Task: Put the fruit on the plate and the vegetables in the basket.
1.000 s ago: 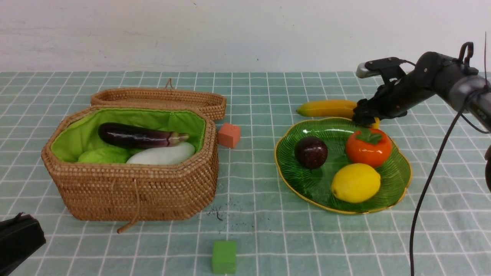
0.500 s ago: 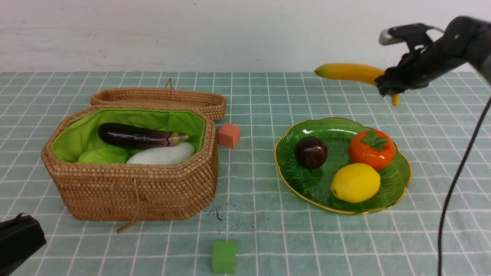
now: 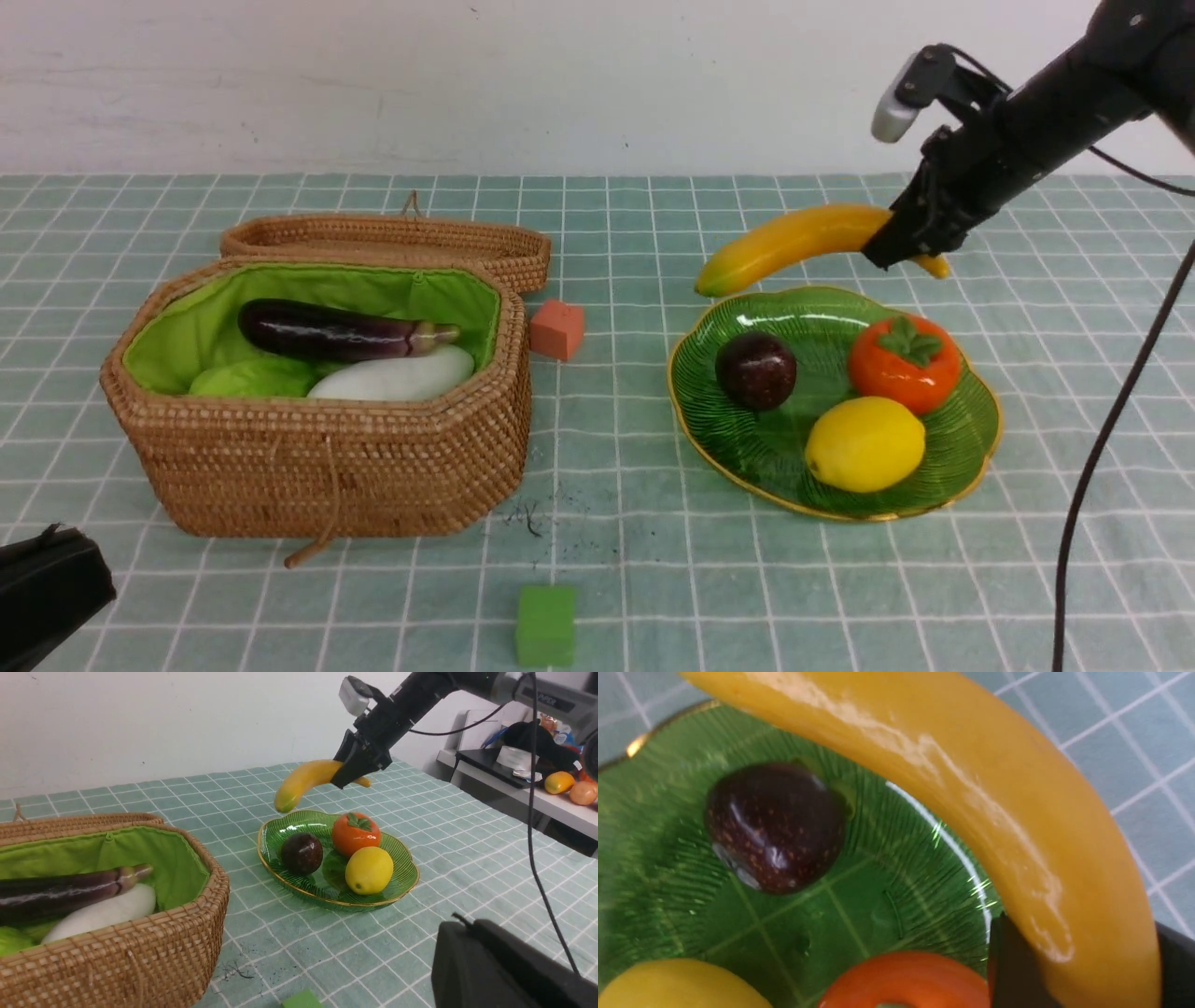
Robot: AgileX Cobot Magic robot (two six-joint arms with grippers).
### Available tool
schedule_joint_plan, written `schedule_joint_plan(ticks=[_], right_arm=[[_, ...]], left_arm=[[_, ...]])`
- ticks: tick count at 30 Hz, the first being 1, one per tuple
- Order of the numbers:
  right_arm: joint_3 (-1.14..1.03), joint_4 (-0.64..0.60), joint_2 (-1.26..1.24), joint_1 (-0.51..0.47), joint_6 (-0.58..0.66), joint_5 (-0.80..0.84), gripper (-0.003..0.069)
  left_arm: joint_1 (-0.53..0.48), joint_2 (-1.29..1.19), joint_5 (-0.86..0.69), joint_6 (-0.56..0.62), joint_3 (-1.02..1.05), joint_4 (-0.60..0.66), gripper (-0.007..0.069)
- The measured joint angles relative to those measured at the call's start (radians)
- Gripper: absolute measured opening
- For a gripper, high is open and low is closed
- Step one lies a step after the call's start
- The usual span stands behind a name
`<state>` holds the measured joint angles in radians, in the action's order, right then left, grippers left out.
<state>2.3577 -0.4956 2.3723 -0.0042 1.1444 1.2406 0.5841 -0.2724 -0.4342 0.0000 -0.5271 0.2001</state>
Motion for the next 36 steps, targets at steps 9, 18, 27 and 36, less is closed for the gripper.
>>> schedule_joint_plan(ticks=[9,18,27,36], right_arm=[[0.0,0.042,0.049,0.035,0.005,-0.029,0.0324],[0.0,0.074,0.064,0.035,0.006,-0.046,0.0485],[-0.004,0.09,-0.043,0.035,-0.149,-0.004,0.0449],[-0.039,0.244,-0.353,0.035,-0.799,0.007,0.0121]], left_arm=[[0.0,0.0,0.0,0.0,0.0,0.003,-0.0007],[0.0,0.0,0.004,0.0,0.0,0.003,-0.0006],[0.0,0.0,0.019,0.0,0.0,-0.002,-0.0006],[0.0,0.0,0.071,0.0,0.0,-0.071,-0.0006]])
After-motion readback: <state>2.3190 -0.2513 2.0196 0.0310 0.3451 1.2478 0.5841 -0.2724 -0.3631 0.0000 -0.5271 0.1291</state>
